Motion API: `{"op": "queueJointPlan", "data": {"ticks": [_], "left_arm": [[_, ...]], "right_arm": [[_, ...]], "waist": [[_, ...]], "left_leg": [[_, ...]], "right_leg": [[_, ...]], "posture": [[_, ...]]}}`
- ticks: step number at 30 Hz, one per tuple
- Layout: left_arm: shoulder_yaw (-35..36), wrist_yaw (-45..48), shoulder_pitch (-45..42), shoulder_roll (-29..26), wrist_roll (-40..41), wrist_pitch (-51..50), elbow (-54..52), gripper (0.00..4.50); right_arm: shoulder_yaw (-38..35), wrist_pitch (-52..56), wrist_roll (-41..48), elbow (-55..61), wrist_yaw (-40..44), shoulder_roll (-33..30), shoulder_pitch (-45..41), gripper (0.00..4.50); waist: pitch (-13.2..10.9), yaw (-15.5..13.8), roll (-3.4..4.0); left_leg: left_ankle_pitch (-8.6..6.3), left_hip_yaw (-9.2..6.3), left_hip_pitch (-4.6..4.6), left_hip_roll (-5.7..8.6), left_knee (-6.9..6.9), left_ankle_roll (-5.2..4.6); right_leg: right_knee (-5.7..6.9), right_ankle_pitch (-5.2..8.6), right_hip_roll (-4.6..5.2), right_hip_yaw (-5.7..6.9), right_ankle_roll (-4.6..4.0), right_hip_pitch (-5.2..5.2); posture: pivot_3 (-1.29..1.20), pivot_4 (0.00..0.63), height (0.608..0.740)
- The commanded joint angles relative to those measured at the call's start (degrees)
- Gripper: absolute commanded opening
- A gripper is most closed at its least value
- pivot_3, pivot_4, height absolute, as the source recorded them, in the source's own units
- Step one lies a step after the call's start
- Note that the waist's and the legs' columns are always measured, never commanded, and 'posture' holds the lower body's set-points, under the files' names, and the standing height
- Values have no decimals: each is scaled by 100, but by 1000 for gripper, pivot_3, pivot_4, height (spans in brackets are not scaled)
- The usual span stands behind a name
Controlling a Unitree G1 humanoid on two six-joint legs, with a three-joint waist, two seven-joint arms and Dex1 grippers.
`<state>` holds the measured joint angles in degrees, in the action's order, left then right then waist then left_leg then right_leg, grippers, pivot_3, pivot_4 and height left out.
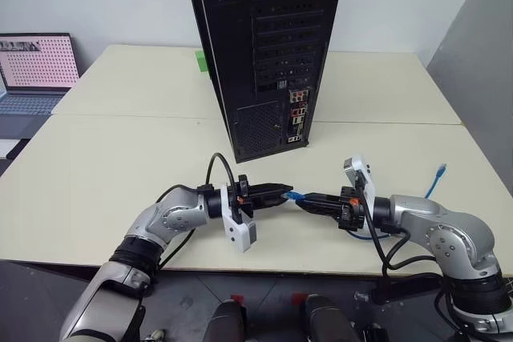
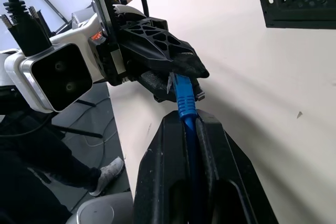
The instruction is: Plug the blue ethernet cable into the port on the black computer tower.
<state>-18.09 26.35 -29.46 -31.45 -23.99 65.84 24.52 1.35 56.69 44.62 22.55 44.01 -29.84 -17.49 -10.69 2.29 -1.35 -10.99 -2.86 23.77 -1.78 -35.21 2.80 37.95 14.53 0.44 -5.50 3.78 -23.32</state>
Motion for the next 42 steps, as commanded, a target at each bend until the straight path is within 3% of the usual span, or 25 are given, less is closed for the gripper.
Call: {"op": "queueJointPlan", "data": {"ticks": [1,6,10,14,21,28,42], "left_arm": [[-177,308,123,-114,525,-374,-158,1300],[-105,761,450,-168,1421,-1385,-452,2306],[229,1029,931,-29,2495,-3474,-1357,3110],[536,830,1158,255,3332,-5658,-2555,3110],[882,-98,1022,947,3847,-8477,-3992,3110],[1033,-915,839,1460,3443,-8994,-4289,3110],[944,-967,1159,1777,3316,-9085,-4449,3110]], "right_arm": [[-76,-63,162,150,101,-63,-188,0],[-118,-201,-12,187,-43,-124,-173,0],[-212,-512,-519,227,-750,24,-217,0],[-205,-638,-1011,233,-1711,414,-500,0],[12,-699,-1909,221,-3371,1501,-1036,0],[184,-976,-2481,-98,-3987,2162,-1339,0],[254,-1424,-2905,-799,-3991,2564,-1566,0]], "waist": [[0,4,0],[0,15,0],[0,23,1],[0,64,0],[0,89,0],[0,95,0],[0,98,1]], "left_leg": [[0,0,0,0,0,0],[0,0,-1,-1,0,0],[0,-1,0,-2,1,0],[0,-2,1,-2,0,0],[0,-6,3,-2,1,0],[0,-7,2,-1,1,0],[0,-6,4,-1,3,0]], "right_leg": [[0,0,0,0,0,0],[1,0,0,-1,0,0],[0,1,0,1,-1,-1],[4,1,0,3,-1,-3],[3,1,-3,2,-1,-4],[3,1,-3,3,-1,-5],[1,1,-3,1,-2,-7]], "posture": [[0,150,740],[0,150,740],[0,150,740],[0,150,740],[0,150,740],[0,150,740],[0,150,740]]}}
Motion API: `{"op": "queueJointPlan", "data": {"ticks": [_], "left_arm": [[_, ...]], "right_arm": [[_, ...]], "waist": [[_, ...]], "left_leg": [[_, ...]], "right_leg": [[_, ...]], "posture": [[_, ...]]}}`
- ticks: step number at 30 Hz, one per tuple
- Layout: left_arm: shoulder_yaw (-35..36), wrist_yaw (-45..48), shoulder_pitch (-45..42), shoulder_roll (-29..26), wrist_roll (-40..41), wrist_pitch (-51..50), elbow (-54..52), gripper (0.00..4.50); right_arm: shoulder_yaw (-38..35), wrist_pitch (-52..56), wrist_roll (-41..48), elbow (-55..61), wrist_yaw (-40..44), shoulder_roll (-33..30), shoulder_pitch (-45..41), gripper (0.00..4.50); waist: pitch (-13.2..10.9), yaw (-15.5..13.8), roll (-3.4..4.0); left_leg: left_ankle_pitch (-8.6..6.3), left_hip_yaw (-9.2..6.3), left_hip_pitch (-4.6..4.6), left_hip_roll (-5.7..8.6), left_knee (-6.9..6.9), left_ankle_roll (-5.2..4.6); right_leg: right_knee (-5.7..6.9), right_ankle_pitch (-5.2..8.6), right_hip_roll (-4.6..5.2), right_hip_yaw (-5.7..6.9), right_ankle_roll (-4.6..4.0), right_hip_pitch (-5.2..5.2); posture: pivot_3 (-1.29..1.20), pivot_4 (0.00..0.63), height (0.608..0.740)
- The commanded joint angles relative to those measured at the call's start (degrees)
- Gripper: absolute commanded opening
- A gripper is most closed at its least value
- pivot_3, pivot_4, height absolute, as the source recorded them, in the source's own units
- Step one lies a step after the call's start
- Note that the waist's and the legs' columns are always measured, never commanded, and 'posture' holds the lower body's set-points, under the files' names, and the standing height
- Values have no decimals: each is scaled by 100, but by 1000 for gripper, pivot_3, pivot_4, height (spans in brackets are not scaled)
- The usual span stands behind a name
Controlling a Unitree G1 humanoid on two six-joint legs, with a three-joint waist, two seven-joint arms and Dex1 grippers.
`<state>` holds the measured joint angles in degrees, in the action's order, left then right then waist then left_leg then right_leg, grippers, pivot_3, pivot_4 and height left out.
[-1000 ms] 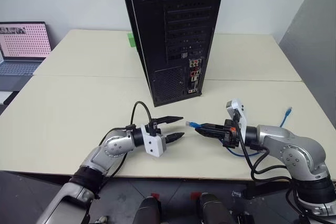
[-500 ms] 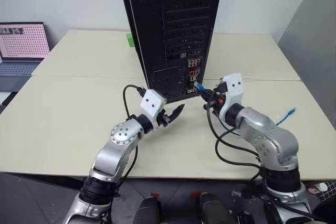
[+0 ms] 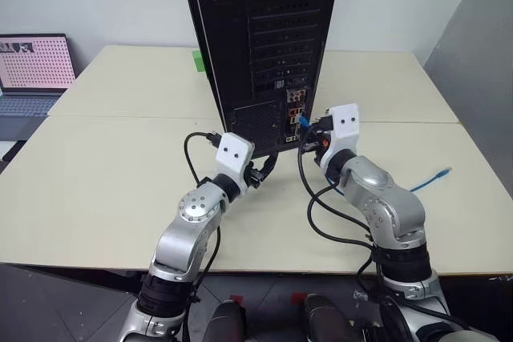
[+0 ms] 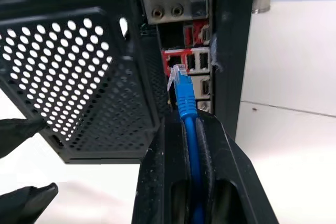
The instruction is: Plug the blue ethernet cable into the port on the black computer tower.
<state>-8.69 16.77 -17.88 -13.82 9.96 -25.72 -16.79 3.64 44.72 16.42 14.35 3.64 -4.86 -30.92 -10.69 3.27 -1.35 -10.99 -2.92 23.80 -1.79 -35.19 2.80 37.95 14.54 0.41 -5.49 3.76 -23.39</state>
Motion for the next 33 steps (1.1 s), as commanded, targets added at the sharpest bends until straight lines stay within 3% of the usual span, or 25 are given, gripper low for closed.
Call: {"op": "queueJointPlan", "data": {"ticks": [1,33], "left_arm": [[6,-5,2,16,-88,66,-321,3110],[38,64,7,24,-237,58,-298,3110]], "right_arm": [[30,-246,-94,-5,58,80,-237,0],[-53,-328,-370,-215,133,305,-341,0]], "waist": [[0,0,0],[0,2,0]], "left_leg": [[0,0,0,0,0,0],[0,0,3,0,1,0]], "right_leg": [[0,0,0,0,0,0],[-2,0,0,0,0,-3]], "posture": [[0,150,740],[0,150,740]]}}
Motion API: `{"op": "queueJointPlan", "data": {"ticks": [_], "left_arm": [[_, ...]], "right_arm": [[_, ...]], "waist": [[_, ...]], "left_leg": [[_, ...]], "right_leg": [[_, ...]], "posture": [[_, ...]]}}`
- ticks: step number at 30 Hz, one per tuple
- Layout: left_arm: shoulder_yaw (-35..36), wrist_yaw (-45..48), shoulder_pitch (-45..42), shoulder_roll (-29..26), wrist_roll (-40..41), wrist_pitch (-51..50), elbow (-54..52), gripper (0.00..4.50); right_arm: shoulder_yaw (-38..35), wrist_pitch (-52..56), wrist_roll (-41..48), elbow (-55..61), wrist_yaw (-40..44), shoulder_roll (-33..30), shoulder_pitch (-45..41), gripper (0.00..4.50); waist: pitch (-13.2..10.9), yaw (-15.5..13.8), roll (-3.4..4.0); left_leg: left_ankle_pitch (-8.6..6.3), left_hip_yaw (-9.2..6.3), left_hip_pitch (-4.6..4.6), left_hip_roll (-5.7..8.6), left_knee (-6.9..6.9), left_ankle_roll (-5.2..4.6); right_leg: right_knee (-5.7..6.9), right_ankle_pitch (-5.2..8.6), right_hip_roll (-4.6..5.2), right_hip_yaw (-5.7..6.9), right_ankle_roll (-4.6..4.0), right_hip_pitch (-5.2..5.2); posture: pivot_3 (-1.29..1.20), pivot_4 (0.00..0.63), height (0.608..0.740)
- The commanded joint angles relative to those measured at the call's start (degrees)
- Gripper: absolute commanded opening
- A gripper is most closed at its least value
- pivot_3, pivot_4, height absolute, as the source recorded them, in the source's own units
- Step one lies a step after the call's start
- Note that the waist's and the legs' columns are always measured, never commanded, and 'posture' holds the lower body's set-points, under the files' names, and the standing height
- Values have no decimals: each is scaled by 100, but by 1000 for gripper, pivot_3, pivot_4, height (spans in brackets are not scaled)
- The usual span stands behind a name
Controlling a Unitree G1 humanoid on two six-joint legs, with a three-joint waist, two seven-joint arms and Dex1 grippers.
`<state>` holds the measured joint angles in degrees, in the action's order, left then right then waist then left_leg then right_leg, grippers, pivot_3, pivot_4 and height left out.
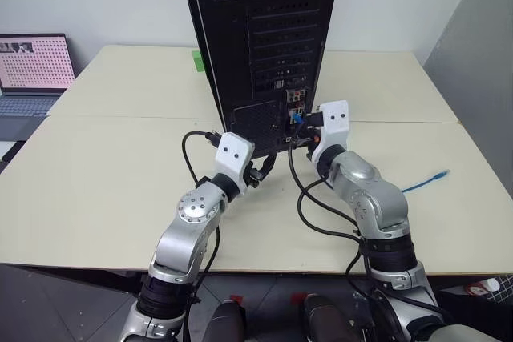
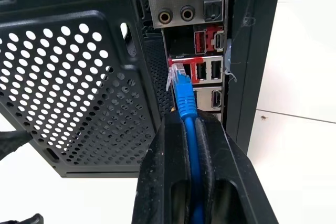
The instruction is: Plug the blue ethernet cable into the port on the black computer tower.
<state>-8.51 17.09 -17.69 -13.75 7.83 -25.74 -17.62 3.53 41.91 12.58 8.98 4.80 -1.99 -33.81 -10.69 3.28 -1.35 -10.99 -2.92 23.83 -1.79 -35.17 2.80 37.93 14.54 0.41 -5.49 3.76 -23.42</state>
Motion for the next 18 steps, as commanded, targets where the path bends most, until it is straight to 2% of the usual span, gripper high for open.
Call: {"op": "queueJointPlan", "data": {"ticks": [1,18], "left_arm": [[17,34,-13,17,-25,60,-214,3110],[26,51,1,18,-41,68,-219,3110]], "right_arm": [[-44,-63,-3,304,5,21,-54,0],[-64,-232,-185,94,-141,69,-56,0]], "waist": [[0,1,0],[0,1,0]], "left_leg": [[0,0,0,0,0,0],[0,0,1,0,2,0]], "right_leg": [[-1,0,0,0,0,0],[-2,0,0,0,0,-3]], "posture": [[0,150,740],[0,150,740]]}}
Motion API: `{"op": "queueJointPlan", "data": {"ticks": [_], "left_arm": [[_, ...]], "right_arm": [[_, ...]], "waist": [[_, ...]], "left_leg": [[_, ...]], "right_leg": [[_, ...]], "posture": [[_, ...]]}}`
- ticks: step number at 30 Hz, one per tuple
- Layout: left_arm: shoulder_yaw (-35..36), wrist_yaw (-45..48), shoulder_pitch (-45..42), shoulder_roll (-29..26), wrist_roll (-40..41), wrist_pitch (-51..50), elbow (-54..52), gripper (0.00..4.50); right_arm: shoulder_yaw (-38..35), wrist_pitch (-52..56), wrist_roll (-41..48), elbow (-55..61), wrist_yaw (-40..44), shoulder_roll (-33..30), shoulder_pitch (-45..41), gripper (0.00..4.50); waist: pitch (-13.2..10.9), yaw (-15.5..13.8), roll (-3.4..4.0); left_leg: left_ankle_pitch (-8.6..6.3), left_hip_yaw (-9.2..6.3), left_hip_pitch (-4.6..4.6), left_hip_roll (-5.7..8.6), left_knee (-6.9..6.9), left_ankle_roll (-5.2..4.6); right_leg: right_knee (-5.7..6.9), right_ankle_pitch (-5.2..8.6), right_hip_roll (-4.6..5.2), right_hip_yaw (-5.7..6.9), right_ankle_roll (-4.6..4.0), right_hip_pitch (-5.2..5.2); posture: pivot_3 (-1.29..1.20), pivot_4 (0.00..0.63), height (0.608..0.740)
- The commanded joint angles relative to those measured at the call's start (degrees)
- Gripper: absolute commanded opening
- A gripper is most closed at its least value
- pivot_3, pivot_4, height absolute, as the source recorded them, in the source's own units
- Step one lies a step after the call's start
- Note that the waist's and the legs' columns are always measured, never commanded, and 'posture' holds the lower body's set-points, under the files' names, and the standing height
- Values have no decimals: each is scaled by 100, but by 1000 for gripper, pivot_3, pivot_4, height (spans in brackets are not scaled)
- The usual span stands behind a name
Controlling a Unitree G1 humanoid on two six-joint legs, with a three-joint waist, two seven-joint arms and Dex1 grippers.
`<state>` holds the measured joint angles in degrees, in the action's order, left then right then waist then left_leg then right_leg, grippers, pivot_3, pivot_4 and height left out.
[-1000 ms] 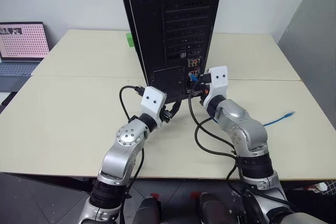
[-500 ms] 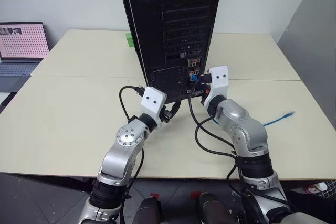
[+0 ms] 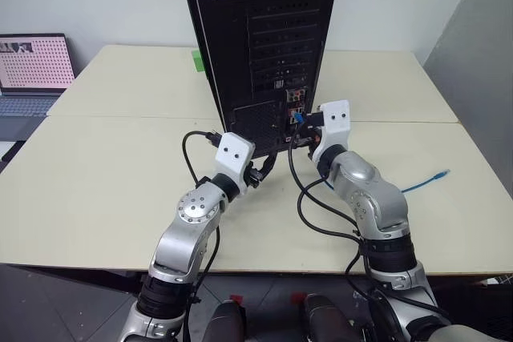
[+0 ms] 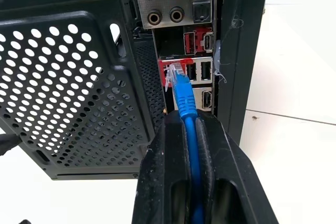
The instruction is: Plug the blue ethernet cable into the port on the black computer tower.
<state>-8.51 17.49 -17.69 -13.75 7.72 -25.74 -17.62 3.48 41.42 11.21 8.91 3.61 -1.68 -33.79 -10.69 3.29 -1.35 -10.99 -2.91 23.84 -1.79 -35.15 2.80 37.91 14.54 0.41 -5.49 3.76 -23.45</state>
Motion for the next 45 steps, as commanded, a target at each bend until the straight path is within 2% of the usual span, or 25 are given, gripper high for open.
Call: {"op": "queueJointPlan", "data": {"ticks": [1,17,45], "left_arm": [[31,13,-6,17,-31,70,-209,3110],[54,7,-13,14,-55,91,-186,3110],[63,14,-11,4,-80,127,-147,3110]], "right_arm": [[-55,-188,-56,84,-26,44,-62,0],[380,-352,-378,23,182,56,-99,0],[160,-192,-371,298,59,228,48,0]], "waist": [[0,0,0],[0,15,0],[0,19,0]], "left_leg": [[0,0,0,0,0,0],[0,2,0,0,6,0],[0,1,6,0,13,0]], "right_leg": [[0,0,0,0,0,0],[-1,1,0,-2,-1,-5],[-14,1,0,-1,-1,-7]], "posture": [[0,150,740],[0,150,740],[0,150,740]]}}
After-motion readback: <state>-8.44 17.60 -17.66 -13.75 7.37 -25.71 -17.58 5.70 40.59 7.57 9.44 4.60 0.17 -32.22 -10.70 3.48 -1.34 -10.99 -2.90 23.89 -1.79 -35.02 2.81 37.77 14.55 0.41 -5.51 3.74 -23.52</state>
